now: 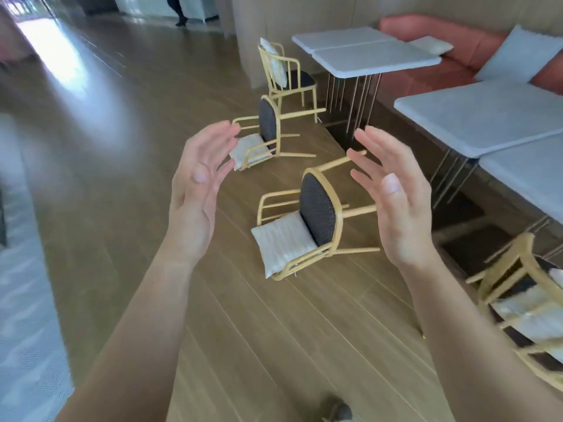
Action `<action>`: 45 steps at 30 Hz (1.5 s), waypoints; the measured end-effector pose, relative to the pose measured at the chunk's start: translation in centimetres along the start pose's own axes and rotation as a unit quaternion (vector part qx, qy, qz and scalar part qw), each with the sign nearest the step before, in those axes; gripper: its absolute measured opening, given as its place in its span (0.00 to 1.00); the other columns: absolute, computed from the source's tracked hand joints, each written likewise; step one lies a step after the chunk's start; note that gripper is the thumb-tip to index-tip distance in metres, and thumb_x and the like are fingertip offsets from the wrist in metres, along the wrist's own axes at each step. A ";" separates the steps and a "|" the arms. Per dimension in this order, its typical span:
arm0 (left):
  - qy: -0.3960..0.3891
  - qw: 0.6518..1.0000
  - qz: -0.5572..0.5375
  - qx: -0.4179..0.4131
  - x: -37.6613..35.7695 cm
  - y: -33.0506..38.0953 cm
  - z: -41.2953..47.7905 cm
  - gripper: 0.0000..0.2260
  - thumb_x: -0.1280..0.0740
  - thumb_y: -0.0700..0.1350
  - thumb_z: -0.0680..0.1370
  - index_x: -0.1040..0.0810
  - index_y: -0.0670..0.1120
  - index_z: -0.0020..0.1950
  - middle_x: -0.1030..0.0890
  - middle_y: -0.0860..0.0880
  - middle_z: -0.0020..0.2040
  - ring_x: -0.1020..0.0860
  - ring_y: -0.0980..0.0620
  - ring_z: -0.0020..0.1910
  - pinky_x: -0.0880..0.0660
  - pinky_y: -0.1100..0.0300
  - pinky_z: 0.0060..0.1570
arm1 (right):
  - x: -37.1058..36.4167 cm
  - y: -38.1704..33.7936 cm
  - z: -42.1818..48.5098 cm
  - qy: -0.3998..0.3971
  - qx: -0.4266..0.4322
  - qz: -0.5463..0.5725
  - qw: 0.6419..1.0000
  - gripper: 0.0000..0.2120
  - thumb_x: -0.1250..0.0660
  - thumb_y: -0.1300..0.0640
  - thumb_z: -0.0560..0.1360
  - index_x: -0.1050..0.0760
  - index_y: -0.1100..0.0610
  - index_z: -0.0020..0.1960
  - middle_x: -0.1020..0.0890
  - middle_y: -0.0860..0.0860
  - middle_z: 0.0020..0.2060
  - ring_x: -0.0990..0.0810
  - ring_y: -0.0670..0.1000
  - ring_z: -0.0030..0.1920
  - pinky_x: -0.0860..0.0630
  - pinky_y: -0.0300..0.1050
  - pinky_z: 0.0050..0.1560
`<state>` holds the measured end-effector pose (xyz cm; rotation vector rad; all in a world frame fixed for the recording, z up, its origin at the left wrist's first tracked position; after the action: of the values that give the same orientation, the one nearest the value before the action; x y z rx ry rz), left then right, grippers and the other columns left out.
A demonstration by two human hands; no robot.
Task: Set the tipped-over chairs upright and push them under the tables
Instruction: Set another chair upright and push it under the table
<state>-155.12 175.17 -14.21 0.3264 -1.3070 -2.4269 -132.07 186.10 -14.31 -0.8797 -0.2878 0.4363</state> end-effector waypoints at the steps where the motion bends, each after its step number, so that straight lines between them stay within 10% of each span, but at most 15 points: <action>1: 0.001 1.000 0.002 0.001 1.3 -0.5 0.6 0.35 0.36 0.77 0.74 0.27 0.57 0.73 0.25 0.50 0.76 0.31 0.44 0.80 0.33 0.50 0.75 | -1.4 0.6 0.8 -0.003 -0.004 -0.002 1.000 0.33 0.38 0.29 0.79 0.32 0.49 0.75 0.27 0.58 0.76 0.24 0.58 0.74 0.27 0.66 0.73; 23: -0.041 0.999 0.035 0.007 31.0 -16.5 22.9 0.29 0.38 0.75 0.77 0.25 0.61 0.72 0.25 0.47 0.77 0.29 0.44 0.79 0.32 0.50 0.72 | -28.8 17.9 23.7 0.006 -0.001 -0.018 1.000 0.36 0.39 0.34 0.82 0.36 0.60 0.77 0.27 0.59 0.73 0.25 0.63 0.74 0.27 0.64 0.73; 45: -0.416 0.896 -0.109 0.110 9.7 -44.8 39.4 0.31 0.36 0.73 0.78 0.28 0.59 0.75 0.25 0.49 0.78 0.29 0.47 0.79 0.31 0.44 0.76 | -16.9 39.1 22.0 0.391 -0.196 -0.156 0.886 0.34 0.34 0.34 0.79 0.32 0.55 0.76 0.26 0.60 0.75 0.22 0.60 0.72 0.25 0.65 0.71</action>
<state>-187.62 223.44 -30.57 -0.6340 -1.9717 -2.7137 -165.71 214.76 -33.00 -1.3069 0.2426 -0.3082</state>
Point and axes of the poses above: each hand's wrist, its own z-axis towards the middle knuckle, its own x-axis out of the back of the hand, y = z × x, the point moved 10 cm from there along z, towards the middle knuckle
